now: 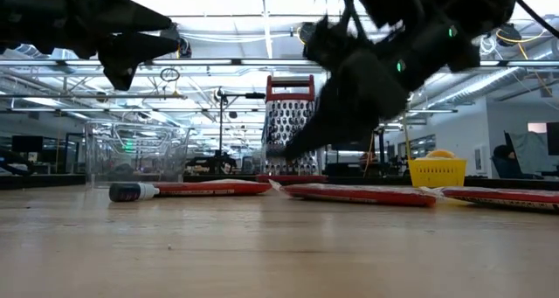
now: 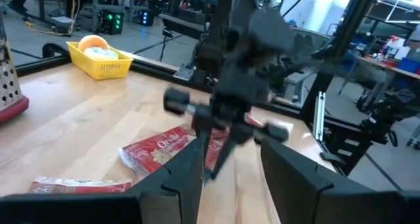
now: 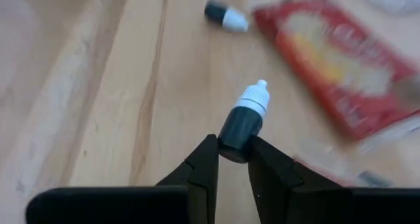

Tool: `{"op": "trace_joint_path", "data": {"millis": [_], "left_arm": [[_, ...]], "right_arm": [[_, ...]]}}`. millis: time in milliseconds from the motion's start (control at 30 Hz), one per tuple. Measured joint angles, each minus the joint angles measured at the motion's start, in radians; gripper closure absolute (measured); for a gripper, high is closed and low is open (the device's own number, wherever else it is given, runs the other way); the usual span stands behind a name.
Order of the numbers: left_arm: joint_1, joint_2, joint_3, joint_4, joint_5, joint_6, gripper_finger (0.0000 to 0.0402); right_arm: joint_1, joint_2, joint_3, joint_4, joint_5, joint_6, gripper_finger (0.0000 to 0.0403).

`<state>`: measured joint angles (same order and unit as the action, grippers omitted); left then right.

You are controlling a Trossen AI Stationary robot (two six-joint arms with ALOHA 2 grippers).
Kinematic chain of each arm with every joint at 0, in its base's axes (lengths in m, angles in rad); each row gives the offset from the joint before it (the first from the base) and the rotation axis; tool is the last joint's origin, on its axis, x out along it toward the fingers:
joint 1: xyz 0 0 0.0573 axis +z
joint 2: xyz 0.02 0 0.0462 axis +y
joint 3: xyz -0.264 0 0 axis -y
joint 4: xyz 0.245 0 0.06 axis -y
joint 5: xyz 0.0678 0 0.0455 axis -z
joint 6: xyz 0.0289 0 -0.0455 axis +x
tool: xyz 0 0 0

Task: Pick & Place Food Item
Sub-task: Put the blue food coloring bottle into the gray bin

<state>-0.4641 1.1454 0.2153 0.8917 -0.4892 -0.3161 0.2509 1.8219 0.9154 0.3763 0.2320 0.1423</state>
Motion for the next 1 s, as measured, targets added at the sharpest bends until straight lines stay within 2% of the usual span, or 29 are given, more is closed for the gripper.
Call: {"op": "trace_joint_path", "data": {"millis": [233, 400, 467, 700, 867, 1000], "left_arm": [[0.002, 0.0, 0.0, 0.006, 0.0, -0.019, 0.0245], [0.013, 0.0, 0.0, 0.035, -0.002, -0.021, 0.0257], [0.018, 0.0, 0.001, 0.055, 0.009, -0.012, 0.0263], [0.048, 0.003, 0.003, 0.052, 0.018, -0.067, 0.0275], [0.068, 0.045, 0.009, 0.053, 0.017, -0.103, 0.0269], [0.07, 0.126, 0.069, 0.051, 0.017, -0.106, 0.0254]], "right_arm": [[-0.015, -0.177, 0.0, -0.103, 0.002, -0.086, 0.0348], [-0.016, -0.268, -0.021, -0.09, -0.001, -0.22, 0.0348], [-0.018, -0.286, -0.041, -0.048, -0.025, -0.249, 0.0348], [-0.028, -0.3, -0.142, 0.21, -0.23, -0.236, 0.0348], [-0.028, -0.3, -0.196, 0.309, -0.257, -0.215, 0.0348], [-0.028, -0.301, -0.203, 0.335, -0.288, -0.204, 0.0348]]}}
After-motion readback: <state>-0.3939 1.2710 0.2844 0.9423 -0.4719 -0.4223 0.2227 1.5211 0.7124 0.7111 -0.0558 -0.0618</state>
